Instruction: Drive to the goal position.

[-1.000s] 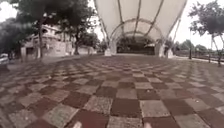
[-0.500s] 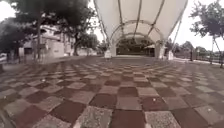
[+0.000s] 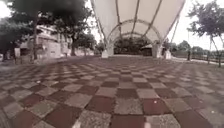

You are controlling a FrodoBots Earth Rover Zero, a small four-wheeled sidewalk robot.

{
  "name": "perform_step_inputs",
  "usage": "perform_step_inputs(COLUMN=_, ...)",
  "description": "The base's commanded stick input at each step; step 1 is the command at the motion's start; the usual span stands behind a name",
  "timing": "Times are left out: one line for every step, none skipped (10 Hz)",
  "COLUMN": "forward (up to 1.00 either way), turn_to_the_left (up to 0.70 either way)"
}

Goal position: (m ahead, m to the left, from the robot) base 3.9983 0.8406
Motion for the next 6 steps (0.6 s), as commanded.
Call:
perform_step_inputs(forward=0.5, turn_to_the_left=0.0)
perform_step_inputs(forward=0.5, turn_to_the_left=0.0)
perform_step_inputs(forward=0.5, turn_to_the_left=0.0)
perform_step_inputs(forward=0.5, turn_to_the_left=0.0)
perform_step_inputs(forward=0.5, turn_to_the_left=0.0)
perform_step_inputs(forward=0.5, turn_to_the_left=0.0)
